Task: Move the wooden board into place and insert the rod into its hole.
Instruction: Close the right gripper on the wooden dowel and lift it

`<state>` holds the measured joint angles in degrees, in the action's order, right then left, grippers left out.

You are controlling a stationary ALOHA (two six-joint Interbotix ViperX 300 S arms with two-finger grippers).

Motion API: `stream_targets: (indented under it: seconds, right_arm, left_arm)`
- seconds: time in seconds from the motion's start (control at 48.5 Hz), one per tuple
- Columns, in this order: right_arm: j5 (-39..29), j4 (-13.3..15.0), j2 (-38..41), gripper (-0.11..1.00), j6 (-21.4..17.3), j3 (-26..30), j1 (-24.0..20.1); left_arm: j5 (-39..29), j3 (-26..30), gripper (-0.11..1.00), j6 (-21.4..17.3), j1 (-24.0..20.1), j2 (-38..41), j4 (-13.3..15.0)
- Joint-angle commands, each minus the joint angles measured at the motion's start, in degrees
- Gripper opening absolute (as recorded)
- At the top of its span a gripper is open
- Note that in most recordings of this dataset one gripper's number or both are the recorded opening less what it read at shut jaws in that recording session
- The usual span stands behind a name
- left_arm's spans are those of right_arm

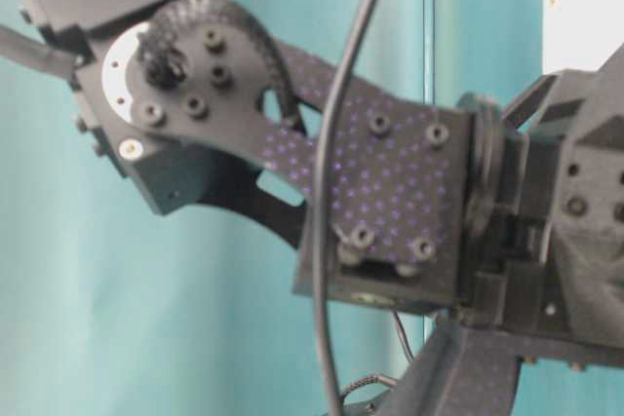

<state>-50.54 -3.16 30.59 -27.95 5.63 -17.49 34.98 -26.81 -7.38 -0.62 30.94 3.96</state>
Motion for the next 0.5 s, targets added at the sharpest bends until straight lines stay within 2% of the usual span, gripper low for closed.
stream_targets:
  seconds: [0.0, 0.474]
  right_arm:
    - [0.35, -0.26, -1.32, 0.71, -0.18, 1.32, -0.53]
    - [2.29, 0.79, -1.32, 0.65, -1.49, 0.26, -0.97]
  left_arm:
    - [-0.18, 0.00, 0.84, 0.18, 0.26, -1.05, -0.09]
    - [-0.18, 0.18, 0.84, 0.26, 0.97, -0.97, -0.09]
